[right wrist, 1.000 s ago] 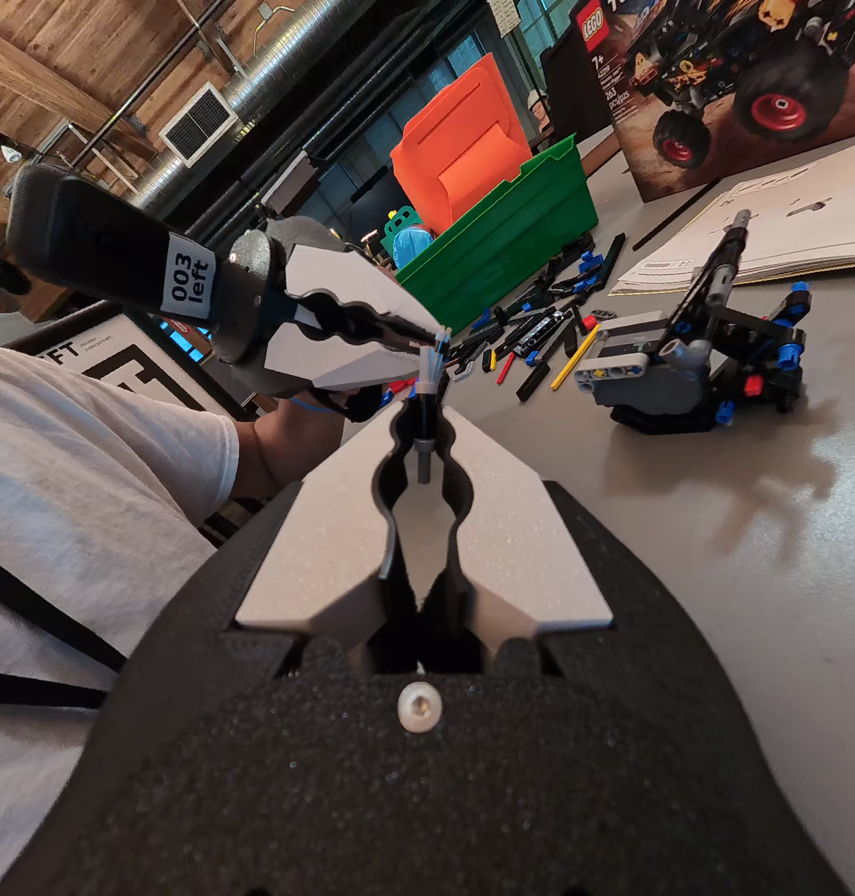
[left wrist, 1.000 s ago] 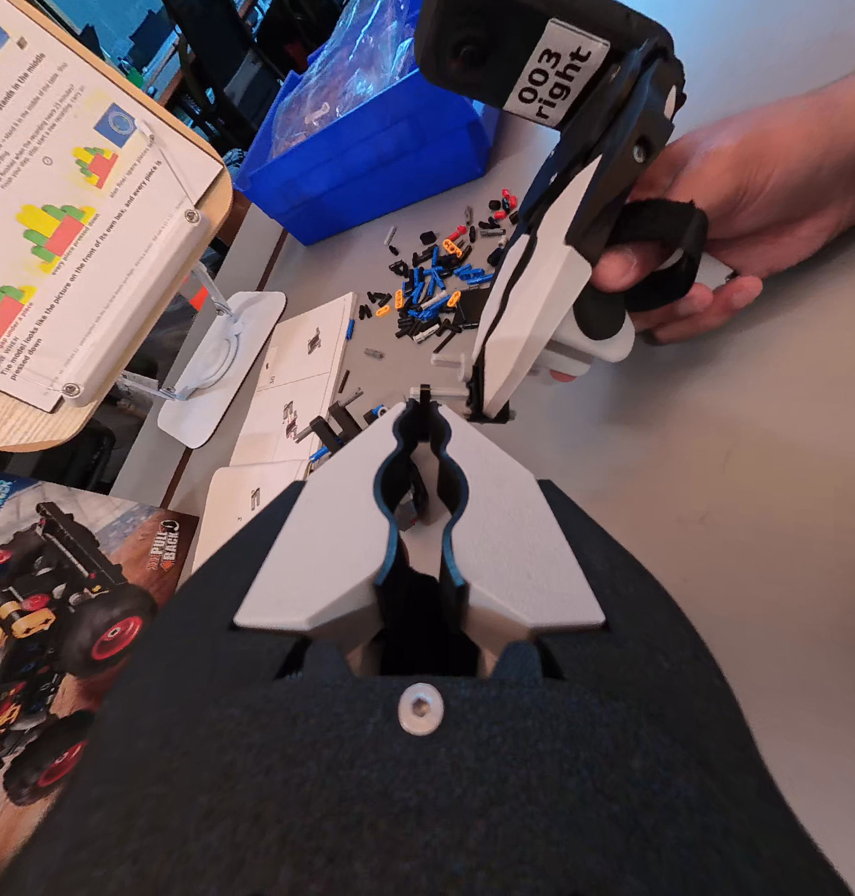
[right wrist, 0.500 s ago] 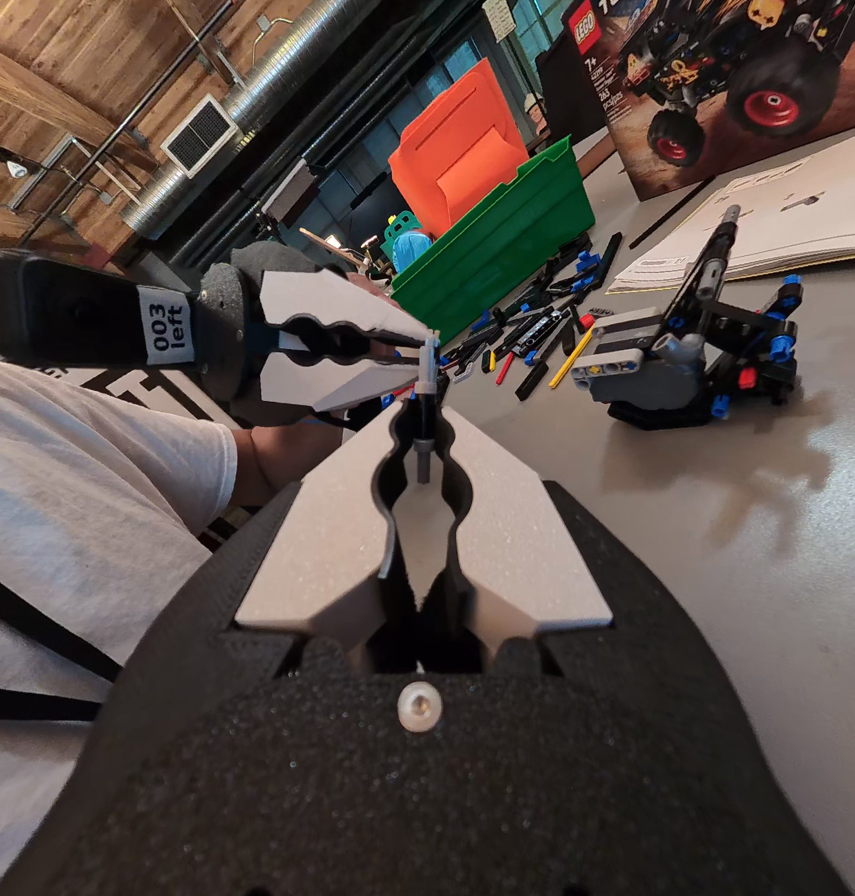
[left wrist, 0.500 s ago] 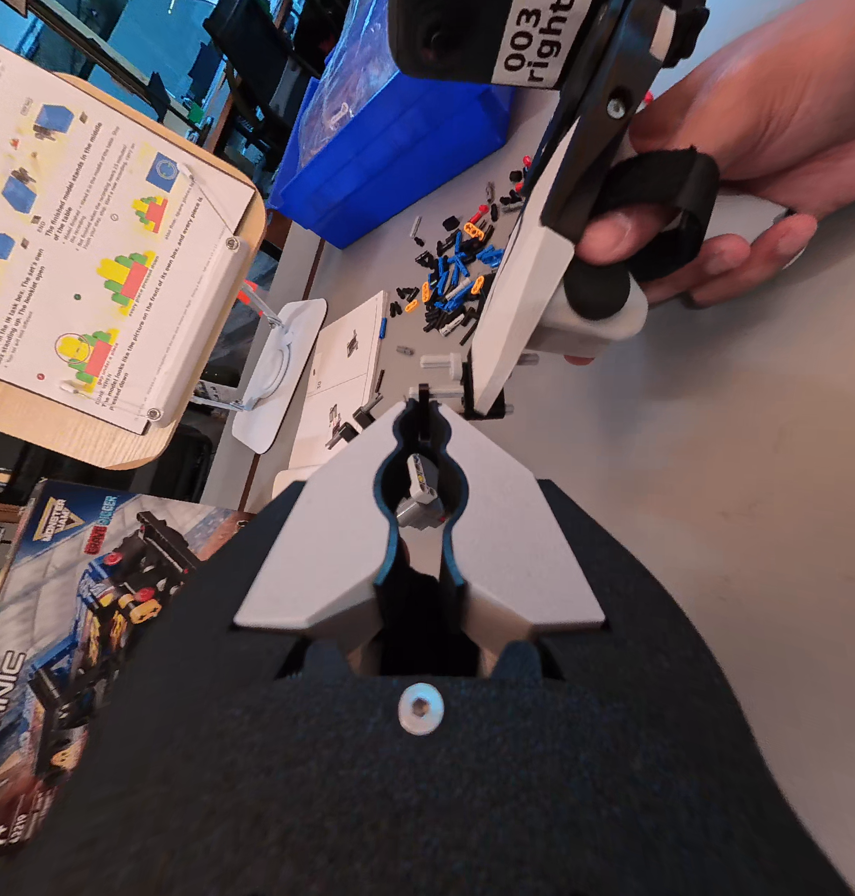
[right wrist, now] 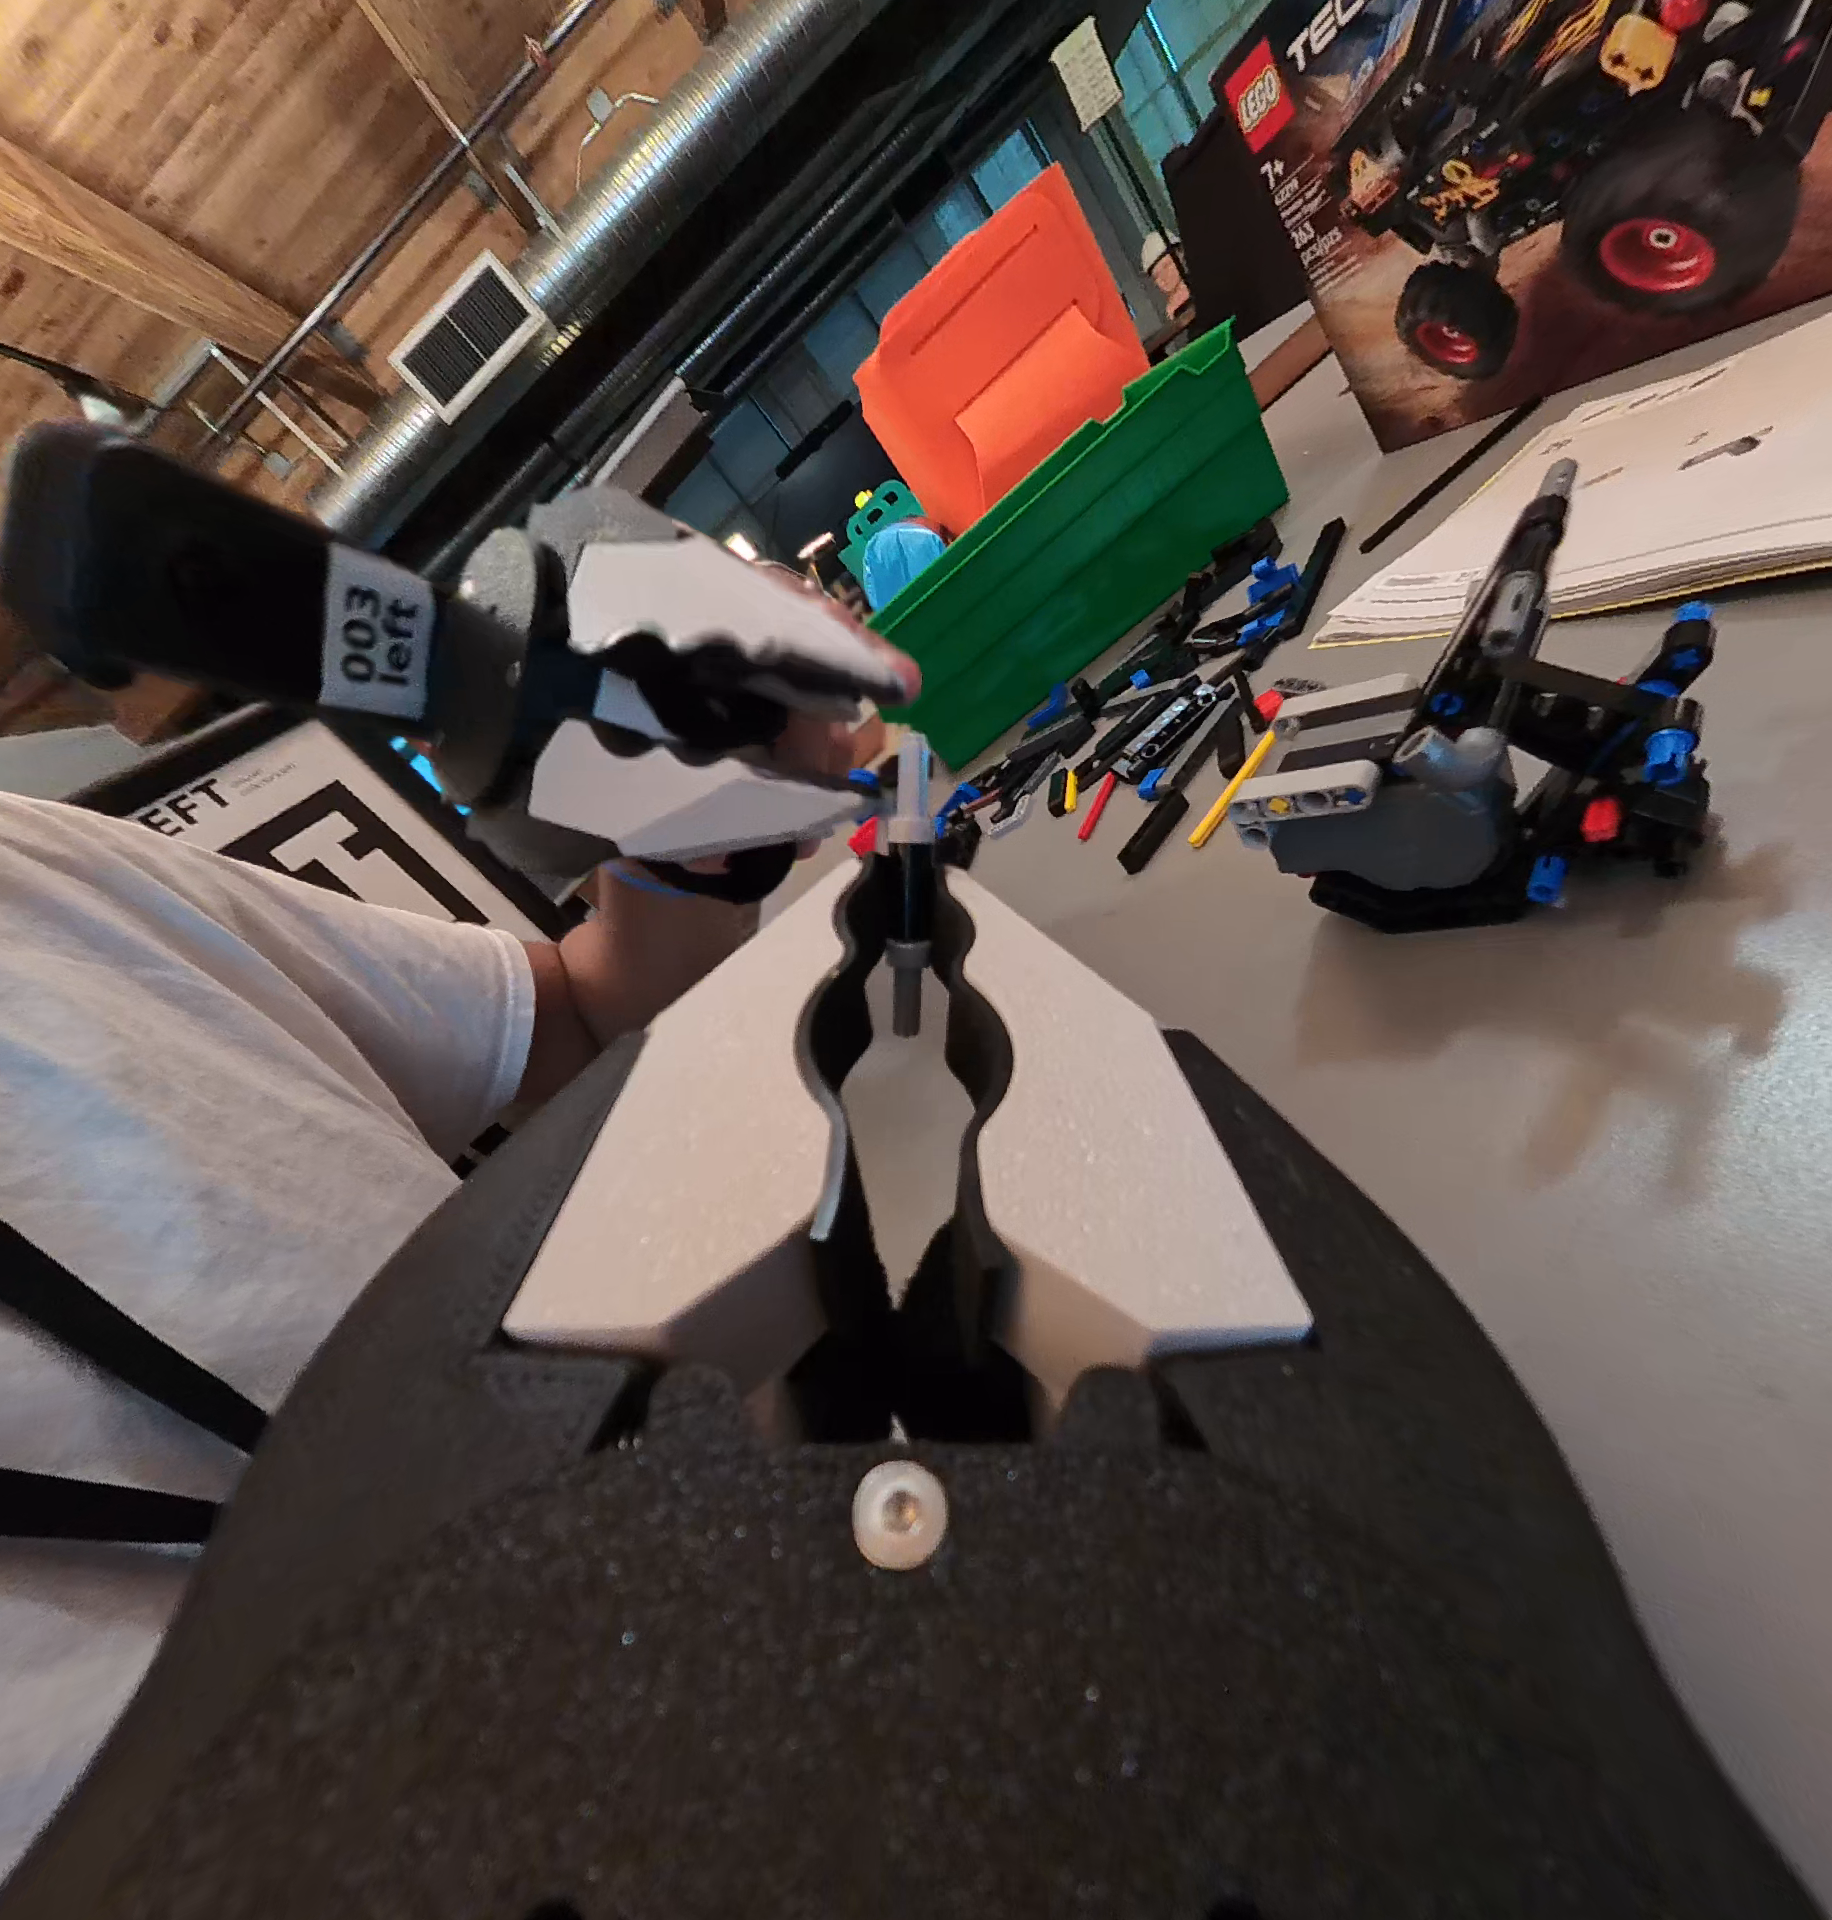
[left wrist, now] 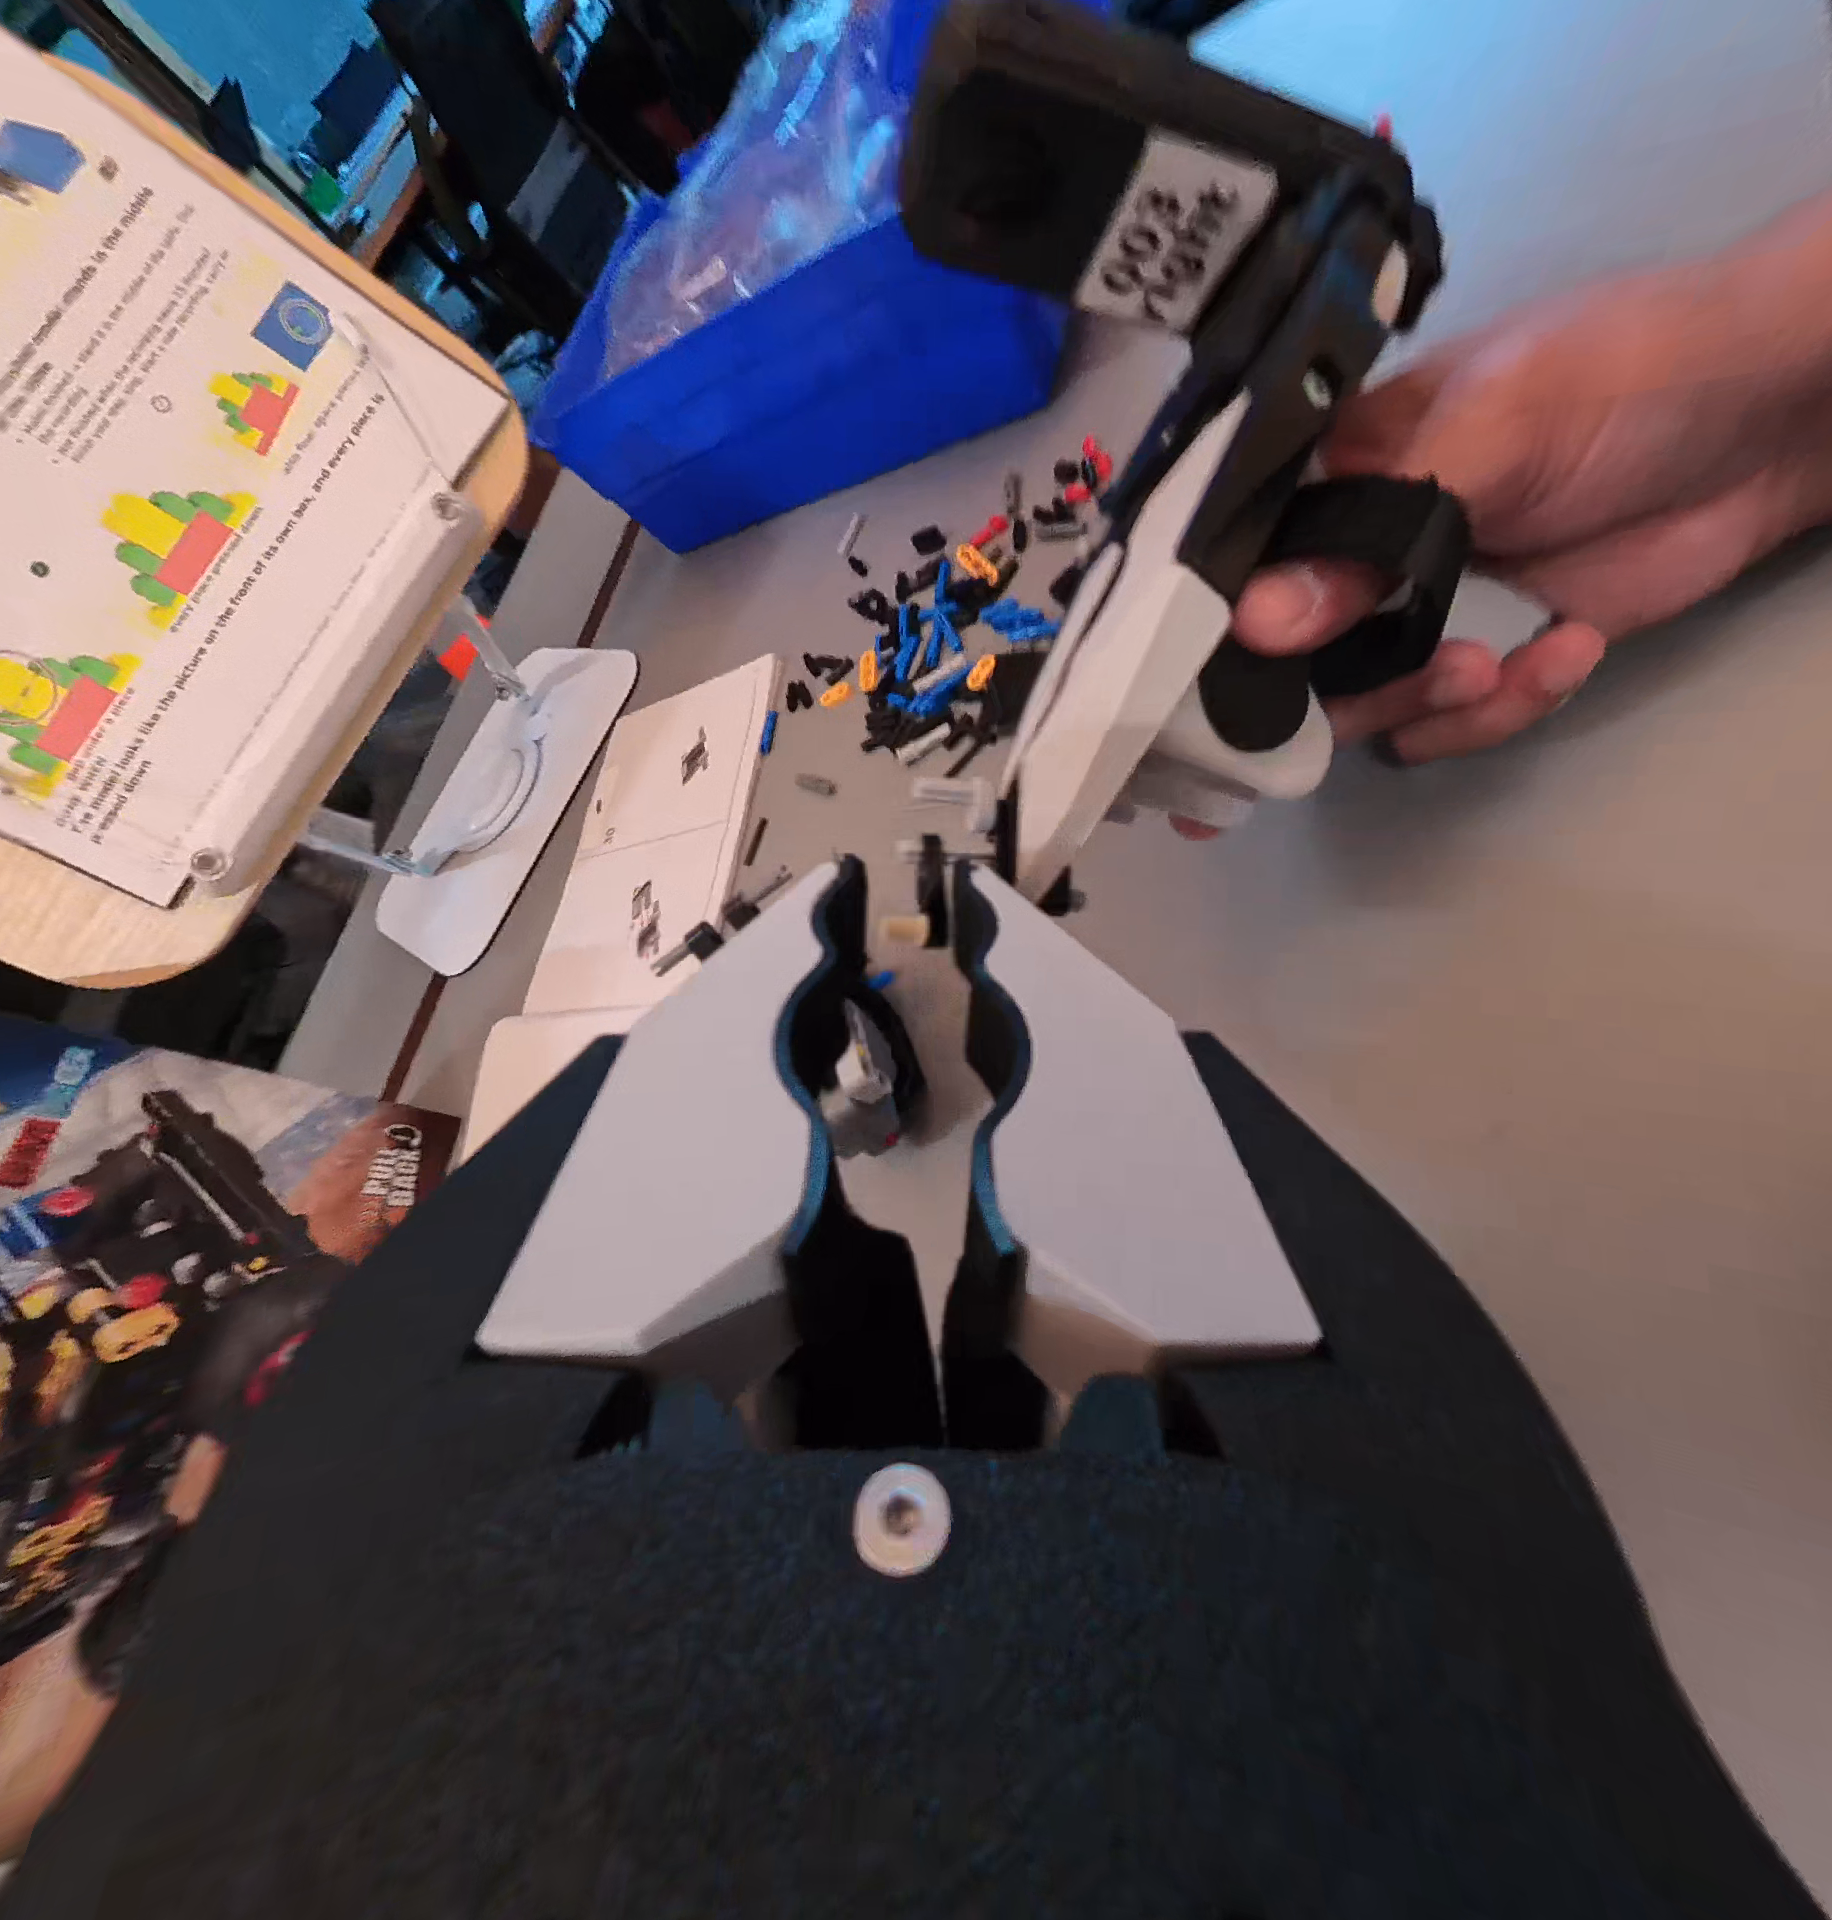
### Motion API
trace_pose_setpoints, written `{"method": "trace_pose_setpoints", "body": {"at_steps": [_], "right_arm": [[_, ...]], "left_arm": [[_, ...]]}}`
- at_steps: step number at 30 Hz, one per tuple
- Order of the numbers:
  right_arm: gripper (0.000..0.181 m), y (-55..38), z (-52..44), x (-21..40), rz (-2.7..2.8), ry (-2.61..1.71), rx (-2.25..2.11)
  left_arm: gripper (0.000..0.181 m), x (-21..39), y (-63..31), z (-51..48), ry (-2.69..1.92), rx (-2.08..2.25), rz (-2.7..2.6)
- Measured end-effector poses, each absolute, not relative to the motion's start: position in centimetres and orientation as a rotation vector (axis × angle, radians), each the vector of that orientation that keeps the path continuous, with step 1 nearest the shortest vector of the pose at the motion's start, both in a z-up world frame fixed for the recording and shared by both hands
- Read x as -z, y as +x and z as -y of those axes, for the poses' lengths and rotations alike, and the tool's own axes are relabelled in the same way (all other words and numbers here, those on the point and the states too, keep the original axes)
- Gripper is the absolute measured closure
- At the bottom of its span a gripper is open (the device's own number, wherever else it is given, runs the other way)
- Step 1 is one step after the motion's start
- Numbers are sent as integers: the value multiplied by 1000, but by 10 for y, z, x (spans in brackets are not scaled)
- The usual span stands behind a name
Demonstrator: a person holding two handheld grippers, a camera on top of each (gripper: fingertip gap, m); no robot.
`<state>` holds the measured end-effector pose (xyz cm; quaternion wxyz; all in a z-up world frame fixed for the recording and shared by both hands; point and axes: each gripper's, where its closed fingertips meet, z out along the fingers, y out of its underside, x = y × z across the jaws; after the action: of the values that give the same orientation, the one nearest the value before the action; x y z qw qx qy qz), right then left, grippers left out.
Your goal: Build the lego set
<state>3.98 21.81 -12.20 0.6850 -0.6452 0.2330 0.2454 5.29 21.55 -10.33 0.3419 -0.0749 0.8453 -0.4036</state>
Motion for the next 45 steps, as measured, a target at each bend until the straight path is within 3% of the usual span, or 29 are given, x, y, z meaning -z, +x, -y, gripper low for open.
{"method": "trace_pose_setpoints", "body": {"at_steps": [2,7,11,15,24,45], "right_arm": [[175,40,-215,118,-512,-1421,-558],[175,37,-215,115,-487,-1415,-541],[175,31,-215,110,-450,-1397,-558],[175,23,-217,108,-416,-1397,-580],[175,19,-217,107,-390,-1409,-565],[175,25,-218,114,-398,-1466,-447]], "left_arm": [[157,92,52,-220,-270,1188,-2193],[157,90,53,-221,-527,1610,-2263],[145,95,53,-218,-705,2017,-2332],[145,92,37,-212,-660,2344,-2410],[164,94,21,-208,-565,2412,-2458],[176,108,26,-208,-626,2287,-2493]]}}
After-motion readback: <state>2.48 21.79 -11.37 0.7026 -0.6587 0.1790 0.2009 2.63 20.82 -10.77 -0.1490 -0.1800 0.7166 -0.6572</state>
